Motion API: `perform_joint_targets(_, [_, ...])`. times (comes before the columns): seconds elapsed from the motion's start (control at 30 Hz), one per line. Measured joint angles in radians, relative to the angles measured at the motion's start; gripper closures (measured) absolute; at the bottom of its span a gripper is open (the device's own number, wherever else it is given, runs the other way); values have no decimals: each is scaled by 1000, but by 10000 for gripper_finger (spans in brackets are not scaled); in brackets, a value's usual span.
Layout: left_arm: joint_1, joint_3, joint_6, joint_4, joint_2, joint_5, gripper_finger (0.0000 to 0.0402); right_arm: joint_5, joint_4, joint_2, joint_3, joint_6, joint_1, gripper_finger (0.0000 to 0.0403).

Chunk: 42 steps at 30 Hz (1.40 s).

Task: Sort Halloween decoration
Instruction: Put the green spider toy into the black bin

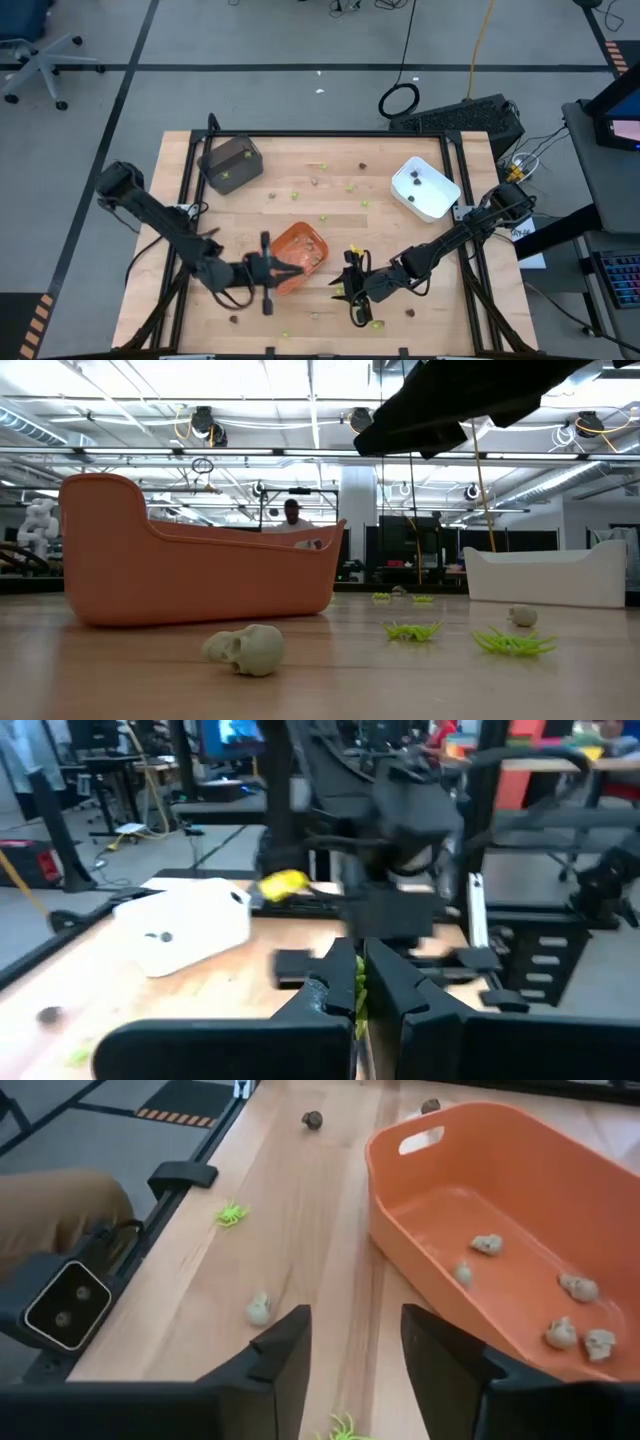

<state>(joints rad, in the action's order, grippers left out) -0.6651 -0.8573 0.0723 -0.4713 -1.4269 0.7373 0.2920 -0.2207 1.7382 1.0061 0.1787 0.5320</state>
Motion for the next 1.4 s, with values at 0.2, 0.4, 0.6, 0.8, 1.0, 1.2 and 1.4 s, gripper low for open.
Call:
perform_joint_targets(0.2, [22, 136, 52, -23, 146, 4, 401, -6, 1, 0, 0, -26, 2, 265])
perform_joint_targets(0.4, [24, 207, -42, -3, 218, -52, 401, -6, 0, 3, 0, -75, 0, 265])
perform_joint_targets(0.6, [21, 211, -333, 14, 227, -112, 401, -6, 2, 17, 0, -153, 0, 265])
perform_joint_targets(0.8, [21, 211, -600, 21, 227, -120, 401, -5, 10, 23, 0, -165, -2, 266])
perform_joint_targets(1.0, [21, 211, -695, 21, 227, -122, 401, -6, 19, 23, 0, -172, -2, 266])
perform_joint_targets(1.2, [23, 211, -609, 11, 227, -117, 401, -6, 22, 23, 0, -173, -2, 266])
perform_joint_targets(1.4, [38, 210, -209, -25, 227, -85, 401, -6, 22, 23, 0, -191, -2, 266])
